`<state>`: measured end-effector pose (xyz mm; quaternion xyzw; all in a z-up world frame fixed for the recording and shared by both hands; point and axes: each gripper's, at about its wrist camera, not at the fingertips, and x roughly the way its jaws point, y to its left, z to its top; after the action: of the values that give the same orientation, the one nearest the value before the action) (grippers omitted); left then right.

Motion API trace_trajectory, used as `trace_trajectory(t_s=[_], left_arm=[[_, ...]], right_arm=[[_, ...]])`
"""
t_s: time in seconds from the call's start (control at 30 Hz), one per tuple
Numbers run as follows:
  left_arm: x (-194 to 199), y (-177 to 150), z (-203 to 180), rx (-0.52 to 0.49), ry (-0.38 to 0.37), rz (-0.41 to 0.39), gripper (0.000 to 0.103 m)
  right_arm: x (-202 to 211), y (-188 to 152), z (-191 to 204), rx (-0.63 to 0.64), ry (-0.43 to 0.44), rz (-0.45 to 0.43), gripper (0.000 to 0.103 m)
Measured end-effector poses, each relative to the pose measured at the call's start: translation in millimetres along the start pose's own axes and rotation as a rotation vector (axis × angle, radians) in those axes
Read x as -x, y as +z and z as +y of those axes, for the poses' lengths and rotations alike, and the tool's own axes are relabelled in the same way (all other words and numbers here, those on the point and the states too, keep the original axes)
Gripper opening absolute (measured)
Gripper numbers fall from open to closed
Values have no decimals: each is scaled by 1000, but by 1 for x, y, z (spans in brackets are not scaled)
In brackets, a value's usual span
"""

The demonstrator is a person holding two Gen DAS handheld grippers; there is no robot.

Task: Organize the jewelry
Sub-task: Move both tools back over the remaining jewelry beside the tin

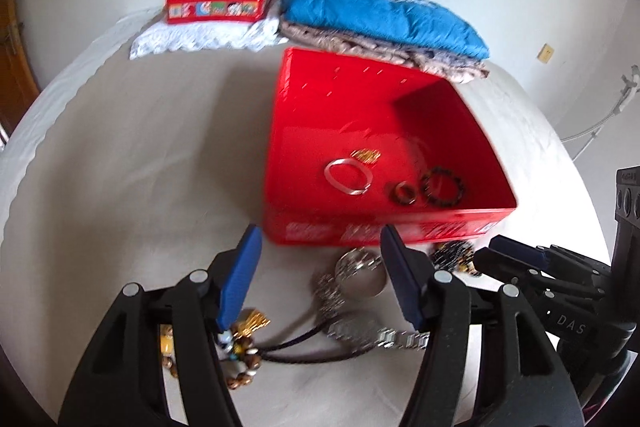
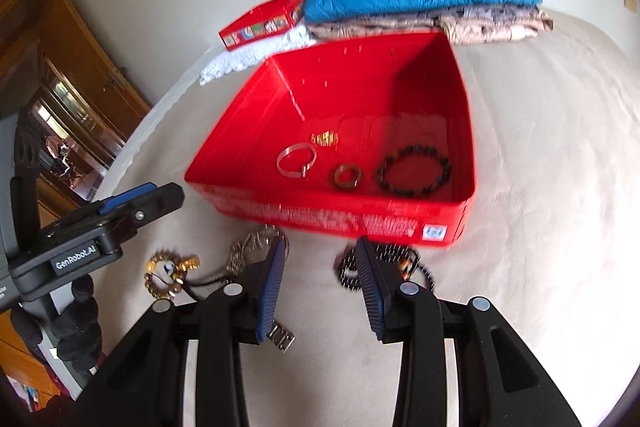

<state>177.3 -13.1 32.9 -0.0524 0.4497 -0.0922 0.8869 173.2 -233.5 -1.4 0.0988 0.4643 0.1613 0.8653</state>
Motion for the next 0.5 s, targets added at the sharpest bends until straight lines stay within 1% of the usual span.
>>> trace_trajectory(t_s=[0.17, 0.23, 0.3, 0.4, 0.5], left_arm=[[-17, -12, 14, 20, 42, 53, 61], [-24, -14, 17, 20, 42, 72, 61], [-31, -17, 20, 25, 50, 93, 61], [-36, -23, 17, 26, 27, 112, 60], [-36, -25, 3, 1, -28, 129, 58]], right_arm=[[-28, -8, 12, 5, 9, 84, 37], [-33, -10, 15, 7, -1, 97, 37], [-33, -12, 15, 6, -24, 90, 37], [-27, -13, 7, -15, -60, 65, 37], [-21, -18, -3, -45, -65, 49, 37]])
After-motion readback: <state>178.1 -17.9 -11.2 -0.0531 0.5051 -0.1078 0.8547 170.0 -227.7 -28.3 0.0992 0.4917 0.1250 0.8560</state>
